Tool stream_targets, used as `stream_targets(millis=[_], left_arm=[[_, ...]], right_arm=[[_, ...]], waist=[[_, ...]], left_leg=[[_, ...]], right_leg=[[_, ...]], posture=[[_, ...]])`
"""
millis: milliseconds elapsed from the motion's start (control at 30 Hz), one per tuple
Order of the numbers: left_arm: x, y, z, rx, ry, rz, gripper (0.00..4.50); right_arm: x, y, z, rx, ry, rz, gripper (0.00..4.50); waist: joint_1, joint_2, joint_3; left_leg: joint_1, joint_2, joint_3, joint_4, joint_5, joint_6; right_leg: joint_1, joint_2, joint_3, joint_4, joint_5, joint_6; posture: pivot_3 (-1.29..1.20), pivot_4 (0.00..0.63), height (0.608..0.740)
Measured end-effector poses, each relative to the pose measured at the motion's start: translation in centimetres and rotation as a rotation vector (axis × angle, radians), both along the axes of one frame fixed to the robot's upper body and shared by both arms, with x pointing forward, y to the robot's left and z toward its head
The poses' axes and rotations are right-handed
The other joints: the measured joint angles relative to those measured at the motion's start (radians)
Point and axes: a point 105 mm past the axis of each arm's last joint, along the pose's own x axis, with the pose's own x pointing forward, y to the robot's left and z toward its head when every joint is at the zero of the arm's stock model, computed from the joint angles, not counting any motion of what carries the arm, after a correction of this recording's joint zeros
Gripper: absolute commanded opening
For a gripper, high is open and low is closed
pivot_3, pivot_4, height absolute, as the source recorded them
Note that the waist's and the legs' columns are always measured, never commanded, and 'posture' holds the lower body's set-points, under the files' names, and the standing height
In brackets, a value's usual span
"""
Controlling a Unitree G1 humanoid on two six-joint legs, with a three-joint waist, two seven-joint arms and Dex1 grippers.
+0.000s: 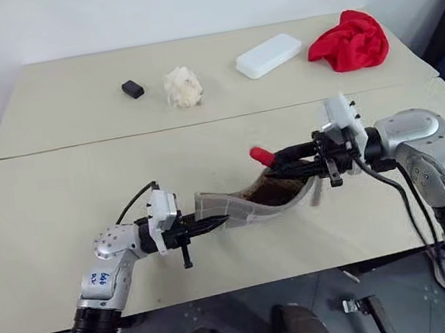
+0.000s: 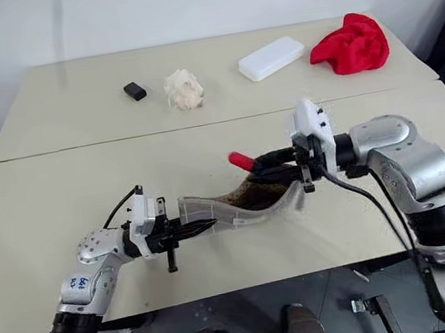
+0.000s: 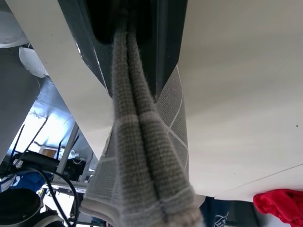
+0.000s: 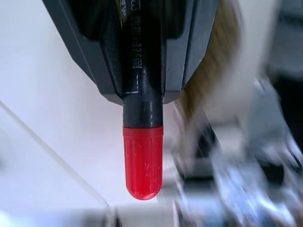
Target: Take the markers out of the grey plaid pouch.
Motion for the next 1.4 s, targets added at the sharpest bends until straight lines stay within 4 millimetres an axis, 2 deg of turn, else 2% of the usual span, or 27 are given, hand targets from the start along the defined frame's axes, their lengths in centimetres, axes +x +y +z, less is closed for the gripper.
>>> stream_targets(millis=[133,267,367,467,533,600,633,667,767,800,867,1033,1133,1233,1267,1400], left_arm=[[0.1,0.0,0.1,-0.001,-0.002,0.005,0.0],[0.2,0.0,0.2,-0.001,-0.005,0.005,0.0],[0.2,0.0,0.3,-0.001,-0.007,0.006,0.0],[0.3,0.2,0.3,0.0,-0.01,0.012,0.0],[0.3,0.3,0.5,-0.001,-0.015,0.017,0.0],[0.4,0.8,0.4,0.005,-0.013,0.031,0.0],[0.4,0.9,0.5,0.004,-0.014,0.031,0.0],[0.3,0.9,0.5,0.004,-0.016,0.027,0.0],[0.3,0.9,0.4,0.004,-0.013,0.026,0.0],[0.3,0.9,0.4,0.003,-0.013,0.025,0.0],[0.3,0.8,0.4,-0.001,-0.013,0.023,0.0],[0.3,0.5,0.4,-0.011,-0.013,0.018,0.0],[0.3,0.4,0.5,-0.015,-0.017,0.016,0.0],[0.6,0.4,0.6,-0.015,-0.028,0.02,0.0],[0.8,0.5,0.6,-0.014,-0.031,0.025,0.0],[1.1,-0.1,1.1,-0.013,-0.068,0.011,0.0]], right_arm=[[-1.1,0.6,1.8,0.179,0.114,0.064,0.61],[-1.3,0.0,3.1,0.277,0.173,0.066,0.61],[-0.7,-1.7,4.8,0.308,0.184,0.001,0.61],[-0.1,-4.3,5.5,0.254,0.167,-0.114,0.61],[0.7,-7.2,4.3,0.142,0.184,-0.268,0.61],[1.9,-10.9,2.0,0.019,0.235,-0.473,0.61],[2.1,-12.2,0.8,-0.039,0.256,-0.54,0.61],[2.3,-14.1,-1.7,-0.149,0.304,-0.631,0.61],[2.4,-16.5,-5.9,-0.271,0.388,-0.736,0.61],[2.6,-17.1,-7.0,-0.286,0.413,-0.771,1.35],[2.7,-17.8,-7.7,-0.307,0.413,-0.811,1.93],[2.3,-18.4,-8.6,-0.369,0.367,-0.809,3.6],[2.2,-18.1,-7.6,-0.349,0.314,-0.762,4.49],[1.8,-17.4,-5.9,-0.32,0.26,-0.698,4.49],[1.7,-16.6,-4.7,-0.31,0.226,-0.656,4.49],[1.2,-12.3,1.2,-0.261,0.022,-0.486,3.58]], waist=[[0.005,0.0,0.0],[0.013,0.0,0.0],[0.021,0.0,0.0],[0.027,0.0,0.0],[0.032,0.0,0.0],[0.034,0.0,0.0],[0.034,0.0,0.0],[0.033,0.0,0.0],[0.03,0.0,0.0],[0.025,0.001,0.0],[0.021,0.002,-0.001],[0.023,0.002,-0.001],[0.026,0.002,-0.001],[0.026,0.002,-0.001],[0.025,0.002,-0.001],[0.021,0.004,0.0]], left_leg=[[0.0,0.0,0.0,0.0,0.0,0.0],[0.0,0.0,0.0,0.0,0.0,0.0],[0.0,0.0,0.0,0.0,0.0,0.0],[0.0,0.0,0.0,0.0,0.0,0.0],[0.0,-0.001,0.0,0.0,0.0,0.001],[0.0,-0.001,0.001,-0.001,-0.001,0.001],[0.0,-0.001,0.001,-0.001,0.0,0.001],[0.0,0.0,0.001,-0.001,0.0,0.001],[0.0,0.0,0.001,0.0,0.0,0.001],[0.0,0.0,0.002,0.0,0.0,0.001],[0.001,0.0,0.002,0.0,0.0,0.001],[0.001,0.0,0.002,0.0,0.0,0.0],[0.001,0.0,0.002,0.0,0.0,0.0],[0.001,0.0,0.002,0.0,0.0,0.0],[0.001,0.0,0.002,0.001,0.0,0.0],[0.001,0.0,0.001,0.001,0.0,0.0]], right_leg=[[0.0,0.0,0.0,0.0,0.0,0.0],[0.0,0.0,0.0,0.0,0.0,0.0],[0.0,0.0,0.0,0.0,0.0,0.0],[0.0,0.0,0.0,-0.001,0.0,0.0],[0.0,-0.001,0.0,-0.002,0.0,0.0],[0.0,-0.001,0.0,-0.002,0.0,0.0],[0.0,-0.001,0.0,-0.002,0.0,0.0],[0.0,0.0,0.0,-0.002,0.0,0.0],[0.0,0.0,0.001,-0.001,0.0,0.0],[0.0,-0.001,0.001,-0.002,0.0,0.0],[0.0,0.0,0.001,-0.001,0.0,0.0],[0.0,0.0,0.001,-0.002,0.0,0.0],[0.0,0.0,0.001,-0.001,0.0,0.0],[0.0,0.0,0.001,-0.001,0.0,0.0],[0.0,0.0,0.001,-0.001,0.0,0.0],[0.0,0.0,0.002,-0.001,0.0,0.0]], posture=[[0.0,0.15,0.74],[0.0,0.15,0.74],[0.0,0.15,0.74],[0.0,0.15,0.74],[0.0,0.15,0.74],[0.0,0.15,0.74],[0.0,0.15,0.74],[0.0,0.15,0.74],[0.0,0.15,0.74],[0.0,0.15,0.74],[0.0,0.15,0.74],[0.0,0.15,0.74],[0.0,0.15,0.74],[0.0,0.15,0.74],[0.0,0.15,0.74],[0.0,0.15,0.74]])
